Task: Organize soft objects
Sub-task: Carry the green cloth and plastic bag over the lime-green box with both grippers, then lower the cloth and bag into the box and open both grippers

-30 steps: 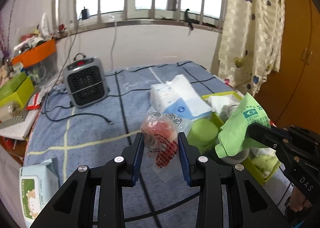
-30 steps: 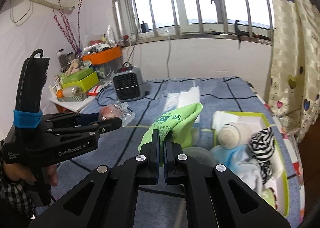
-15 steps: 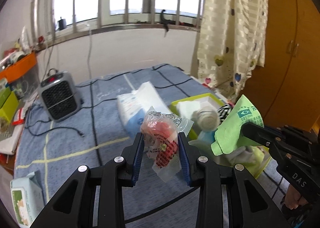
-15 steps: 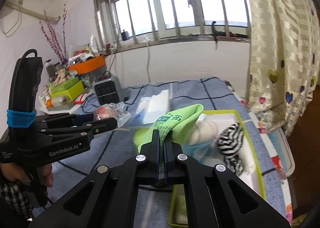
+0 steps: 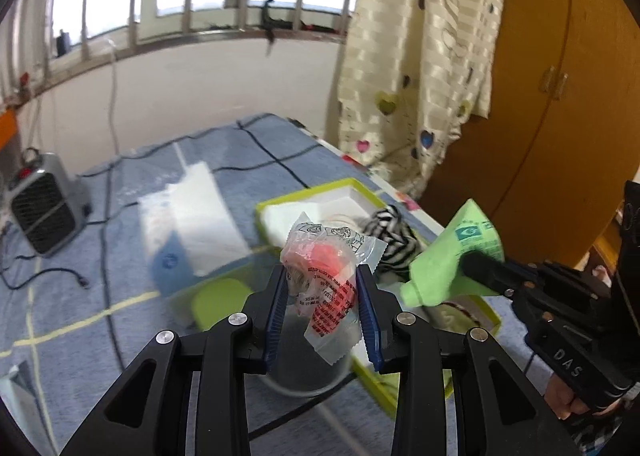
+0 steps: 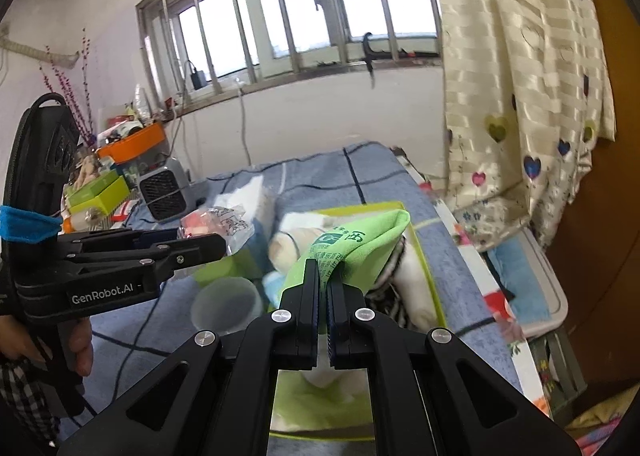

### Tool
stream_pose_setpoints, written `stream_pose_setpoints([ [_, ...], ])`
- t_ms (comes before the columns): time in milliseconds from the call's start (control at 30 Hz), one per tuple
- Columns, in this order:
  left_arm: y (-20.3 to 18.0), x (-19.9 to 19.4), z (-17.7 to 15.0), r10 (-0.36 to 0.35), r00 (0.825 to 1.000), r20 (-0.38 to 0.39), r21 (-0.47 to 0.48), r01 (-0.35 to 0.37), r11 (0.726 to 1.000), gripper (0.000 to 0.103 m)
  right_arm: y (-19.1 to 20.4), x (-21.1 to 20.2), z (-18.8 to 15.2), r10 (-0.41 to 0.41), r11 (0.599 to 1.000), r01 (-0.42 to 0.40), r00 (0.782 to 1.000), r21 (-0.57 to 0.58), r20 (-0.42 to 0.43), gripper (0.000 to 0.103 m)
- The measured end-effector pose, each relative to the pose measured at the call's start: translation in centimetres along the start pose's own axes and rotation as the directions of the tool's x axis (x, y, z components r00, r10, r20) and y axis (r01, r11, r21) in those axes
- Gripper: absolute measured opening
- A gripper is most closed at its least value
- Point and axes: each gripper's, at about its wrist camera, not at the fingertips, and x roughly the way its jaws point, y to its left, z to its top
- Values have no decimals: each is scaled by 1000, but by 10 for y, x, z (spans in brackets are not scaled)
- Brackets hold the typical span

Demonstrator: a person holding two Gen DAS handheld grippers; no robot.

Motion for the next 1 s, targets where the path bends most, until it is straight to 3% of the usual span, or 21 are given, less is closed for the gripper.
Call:
stream_pose_setpoints([
  [300,-28,34,-11,-34,996,-81,36,37,999,32,-26,10,-21,-2,999,6,996,34,-90,3],
  [833,-43,53,-26,-39,990,-136,50,46,998,35,-39,18,-36,-64,998,67,982,13,-176,3],
  [1000,-44,53,-29,-25,990,-136,52,32,998,39,-39,16,-38,-89,996,92,980,9,-178,11],
])
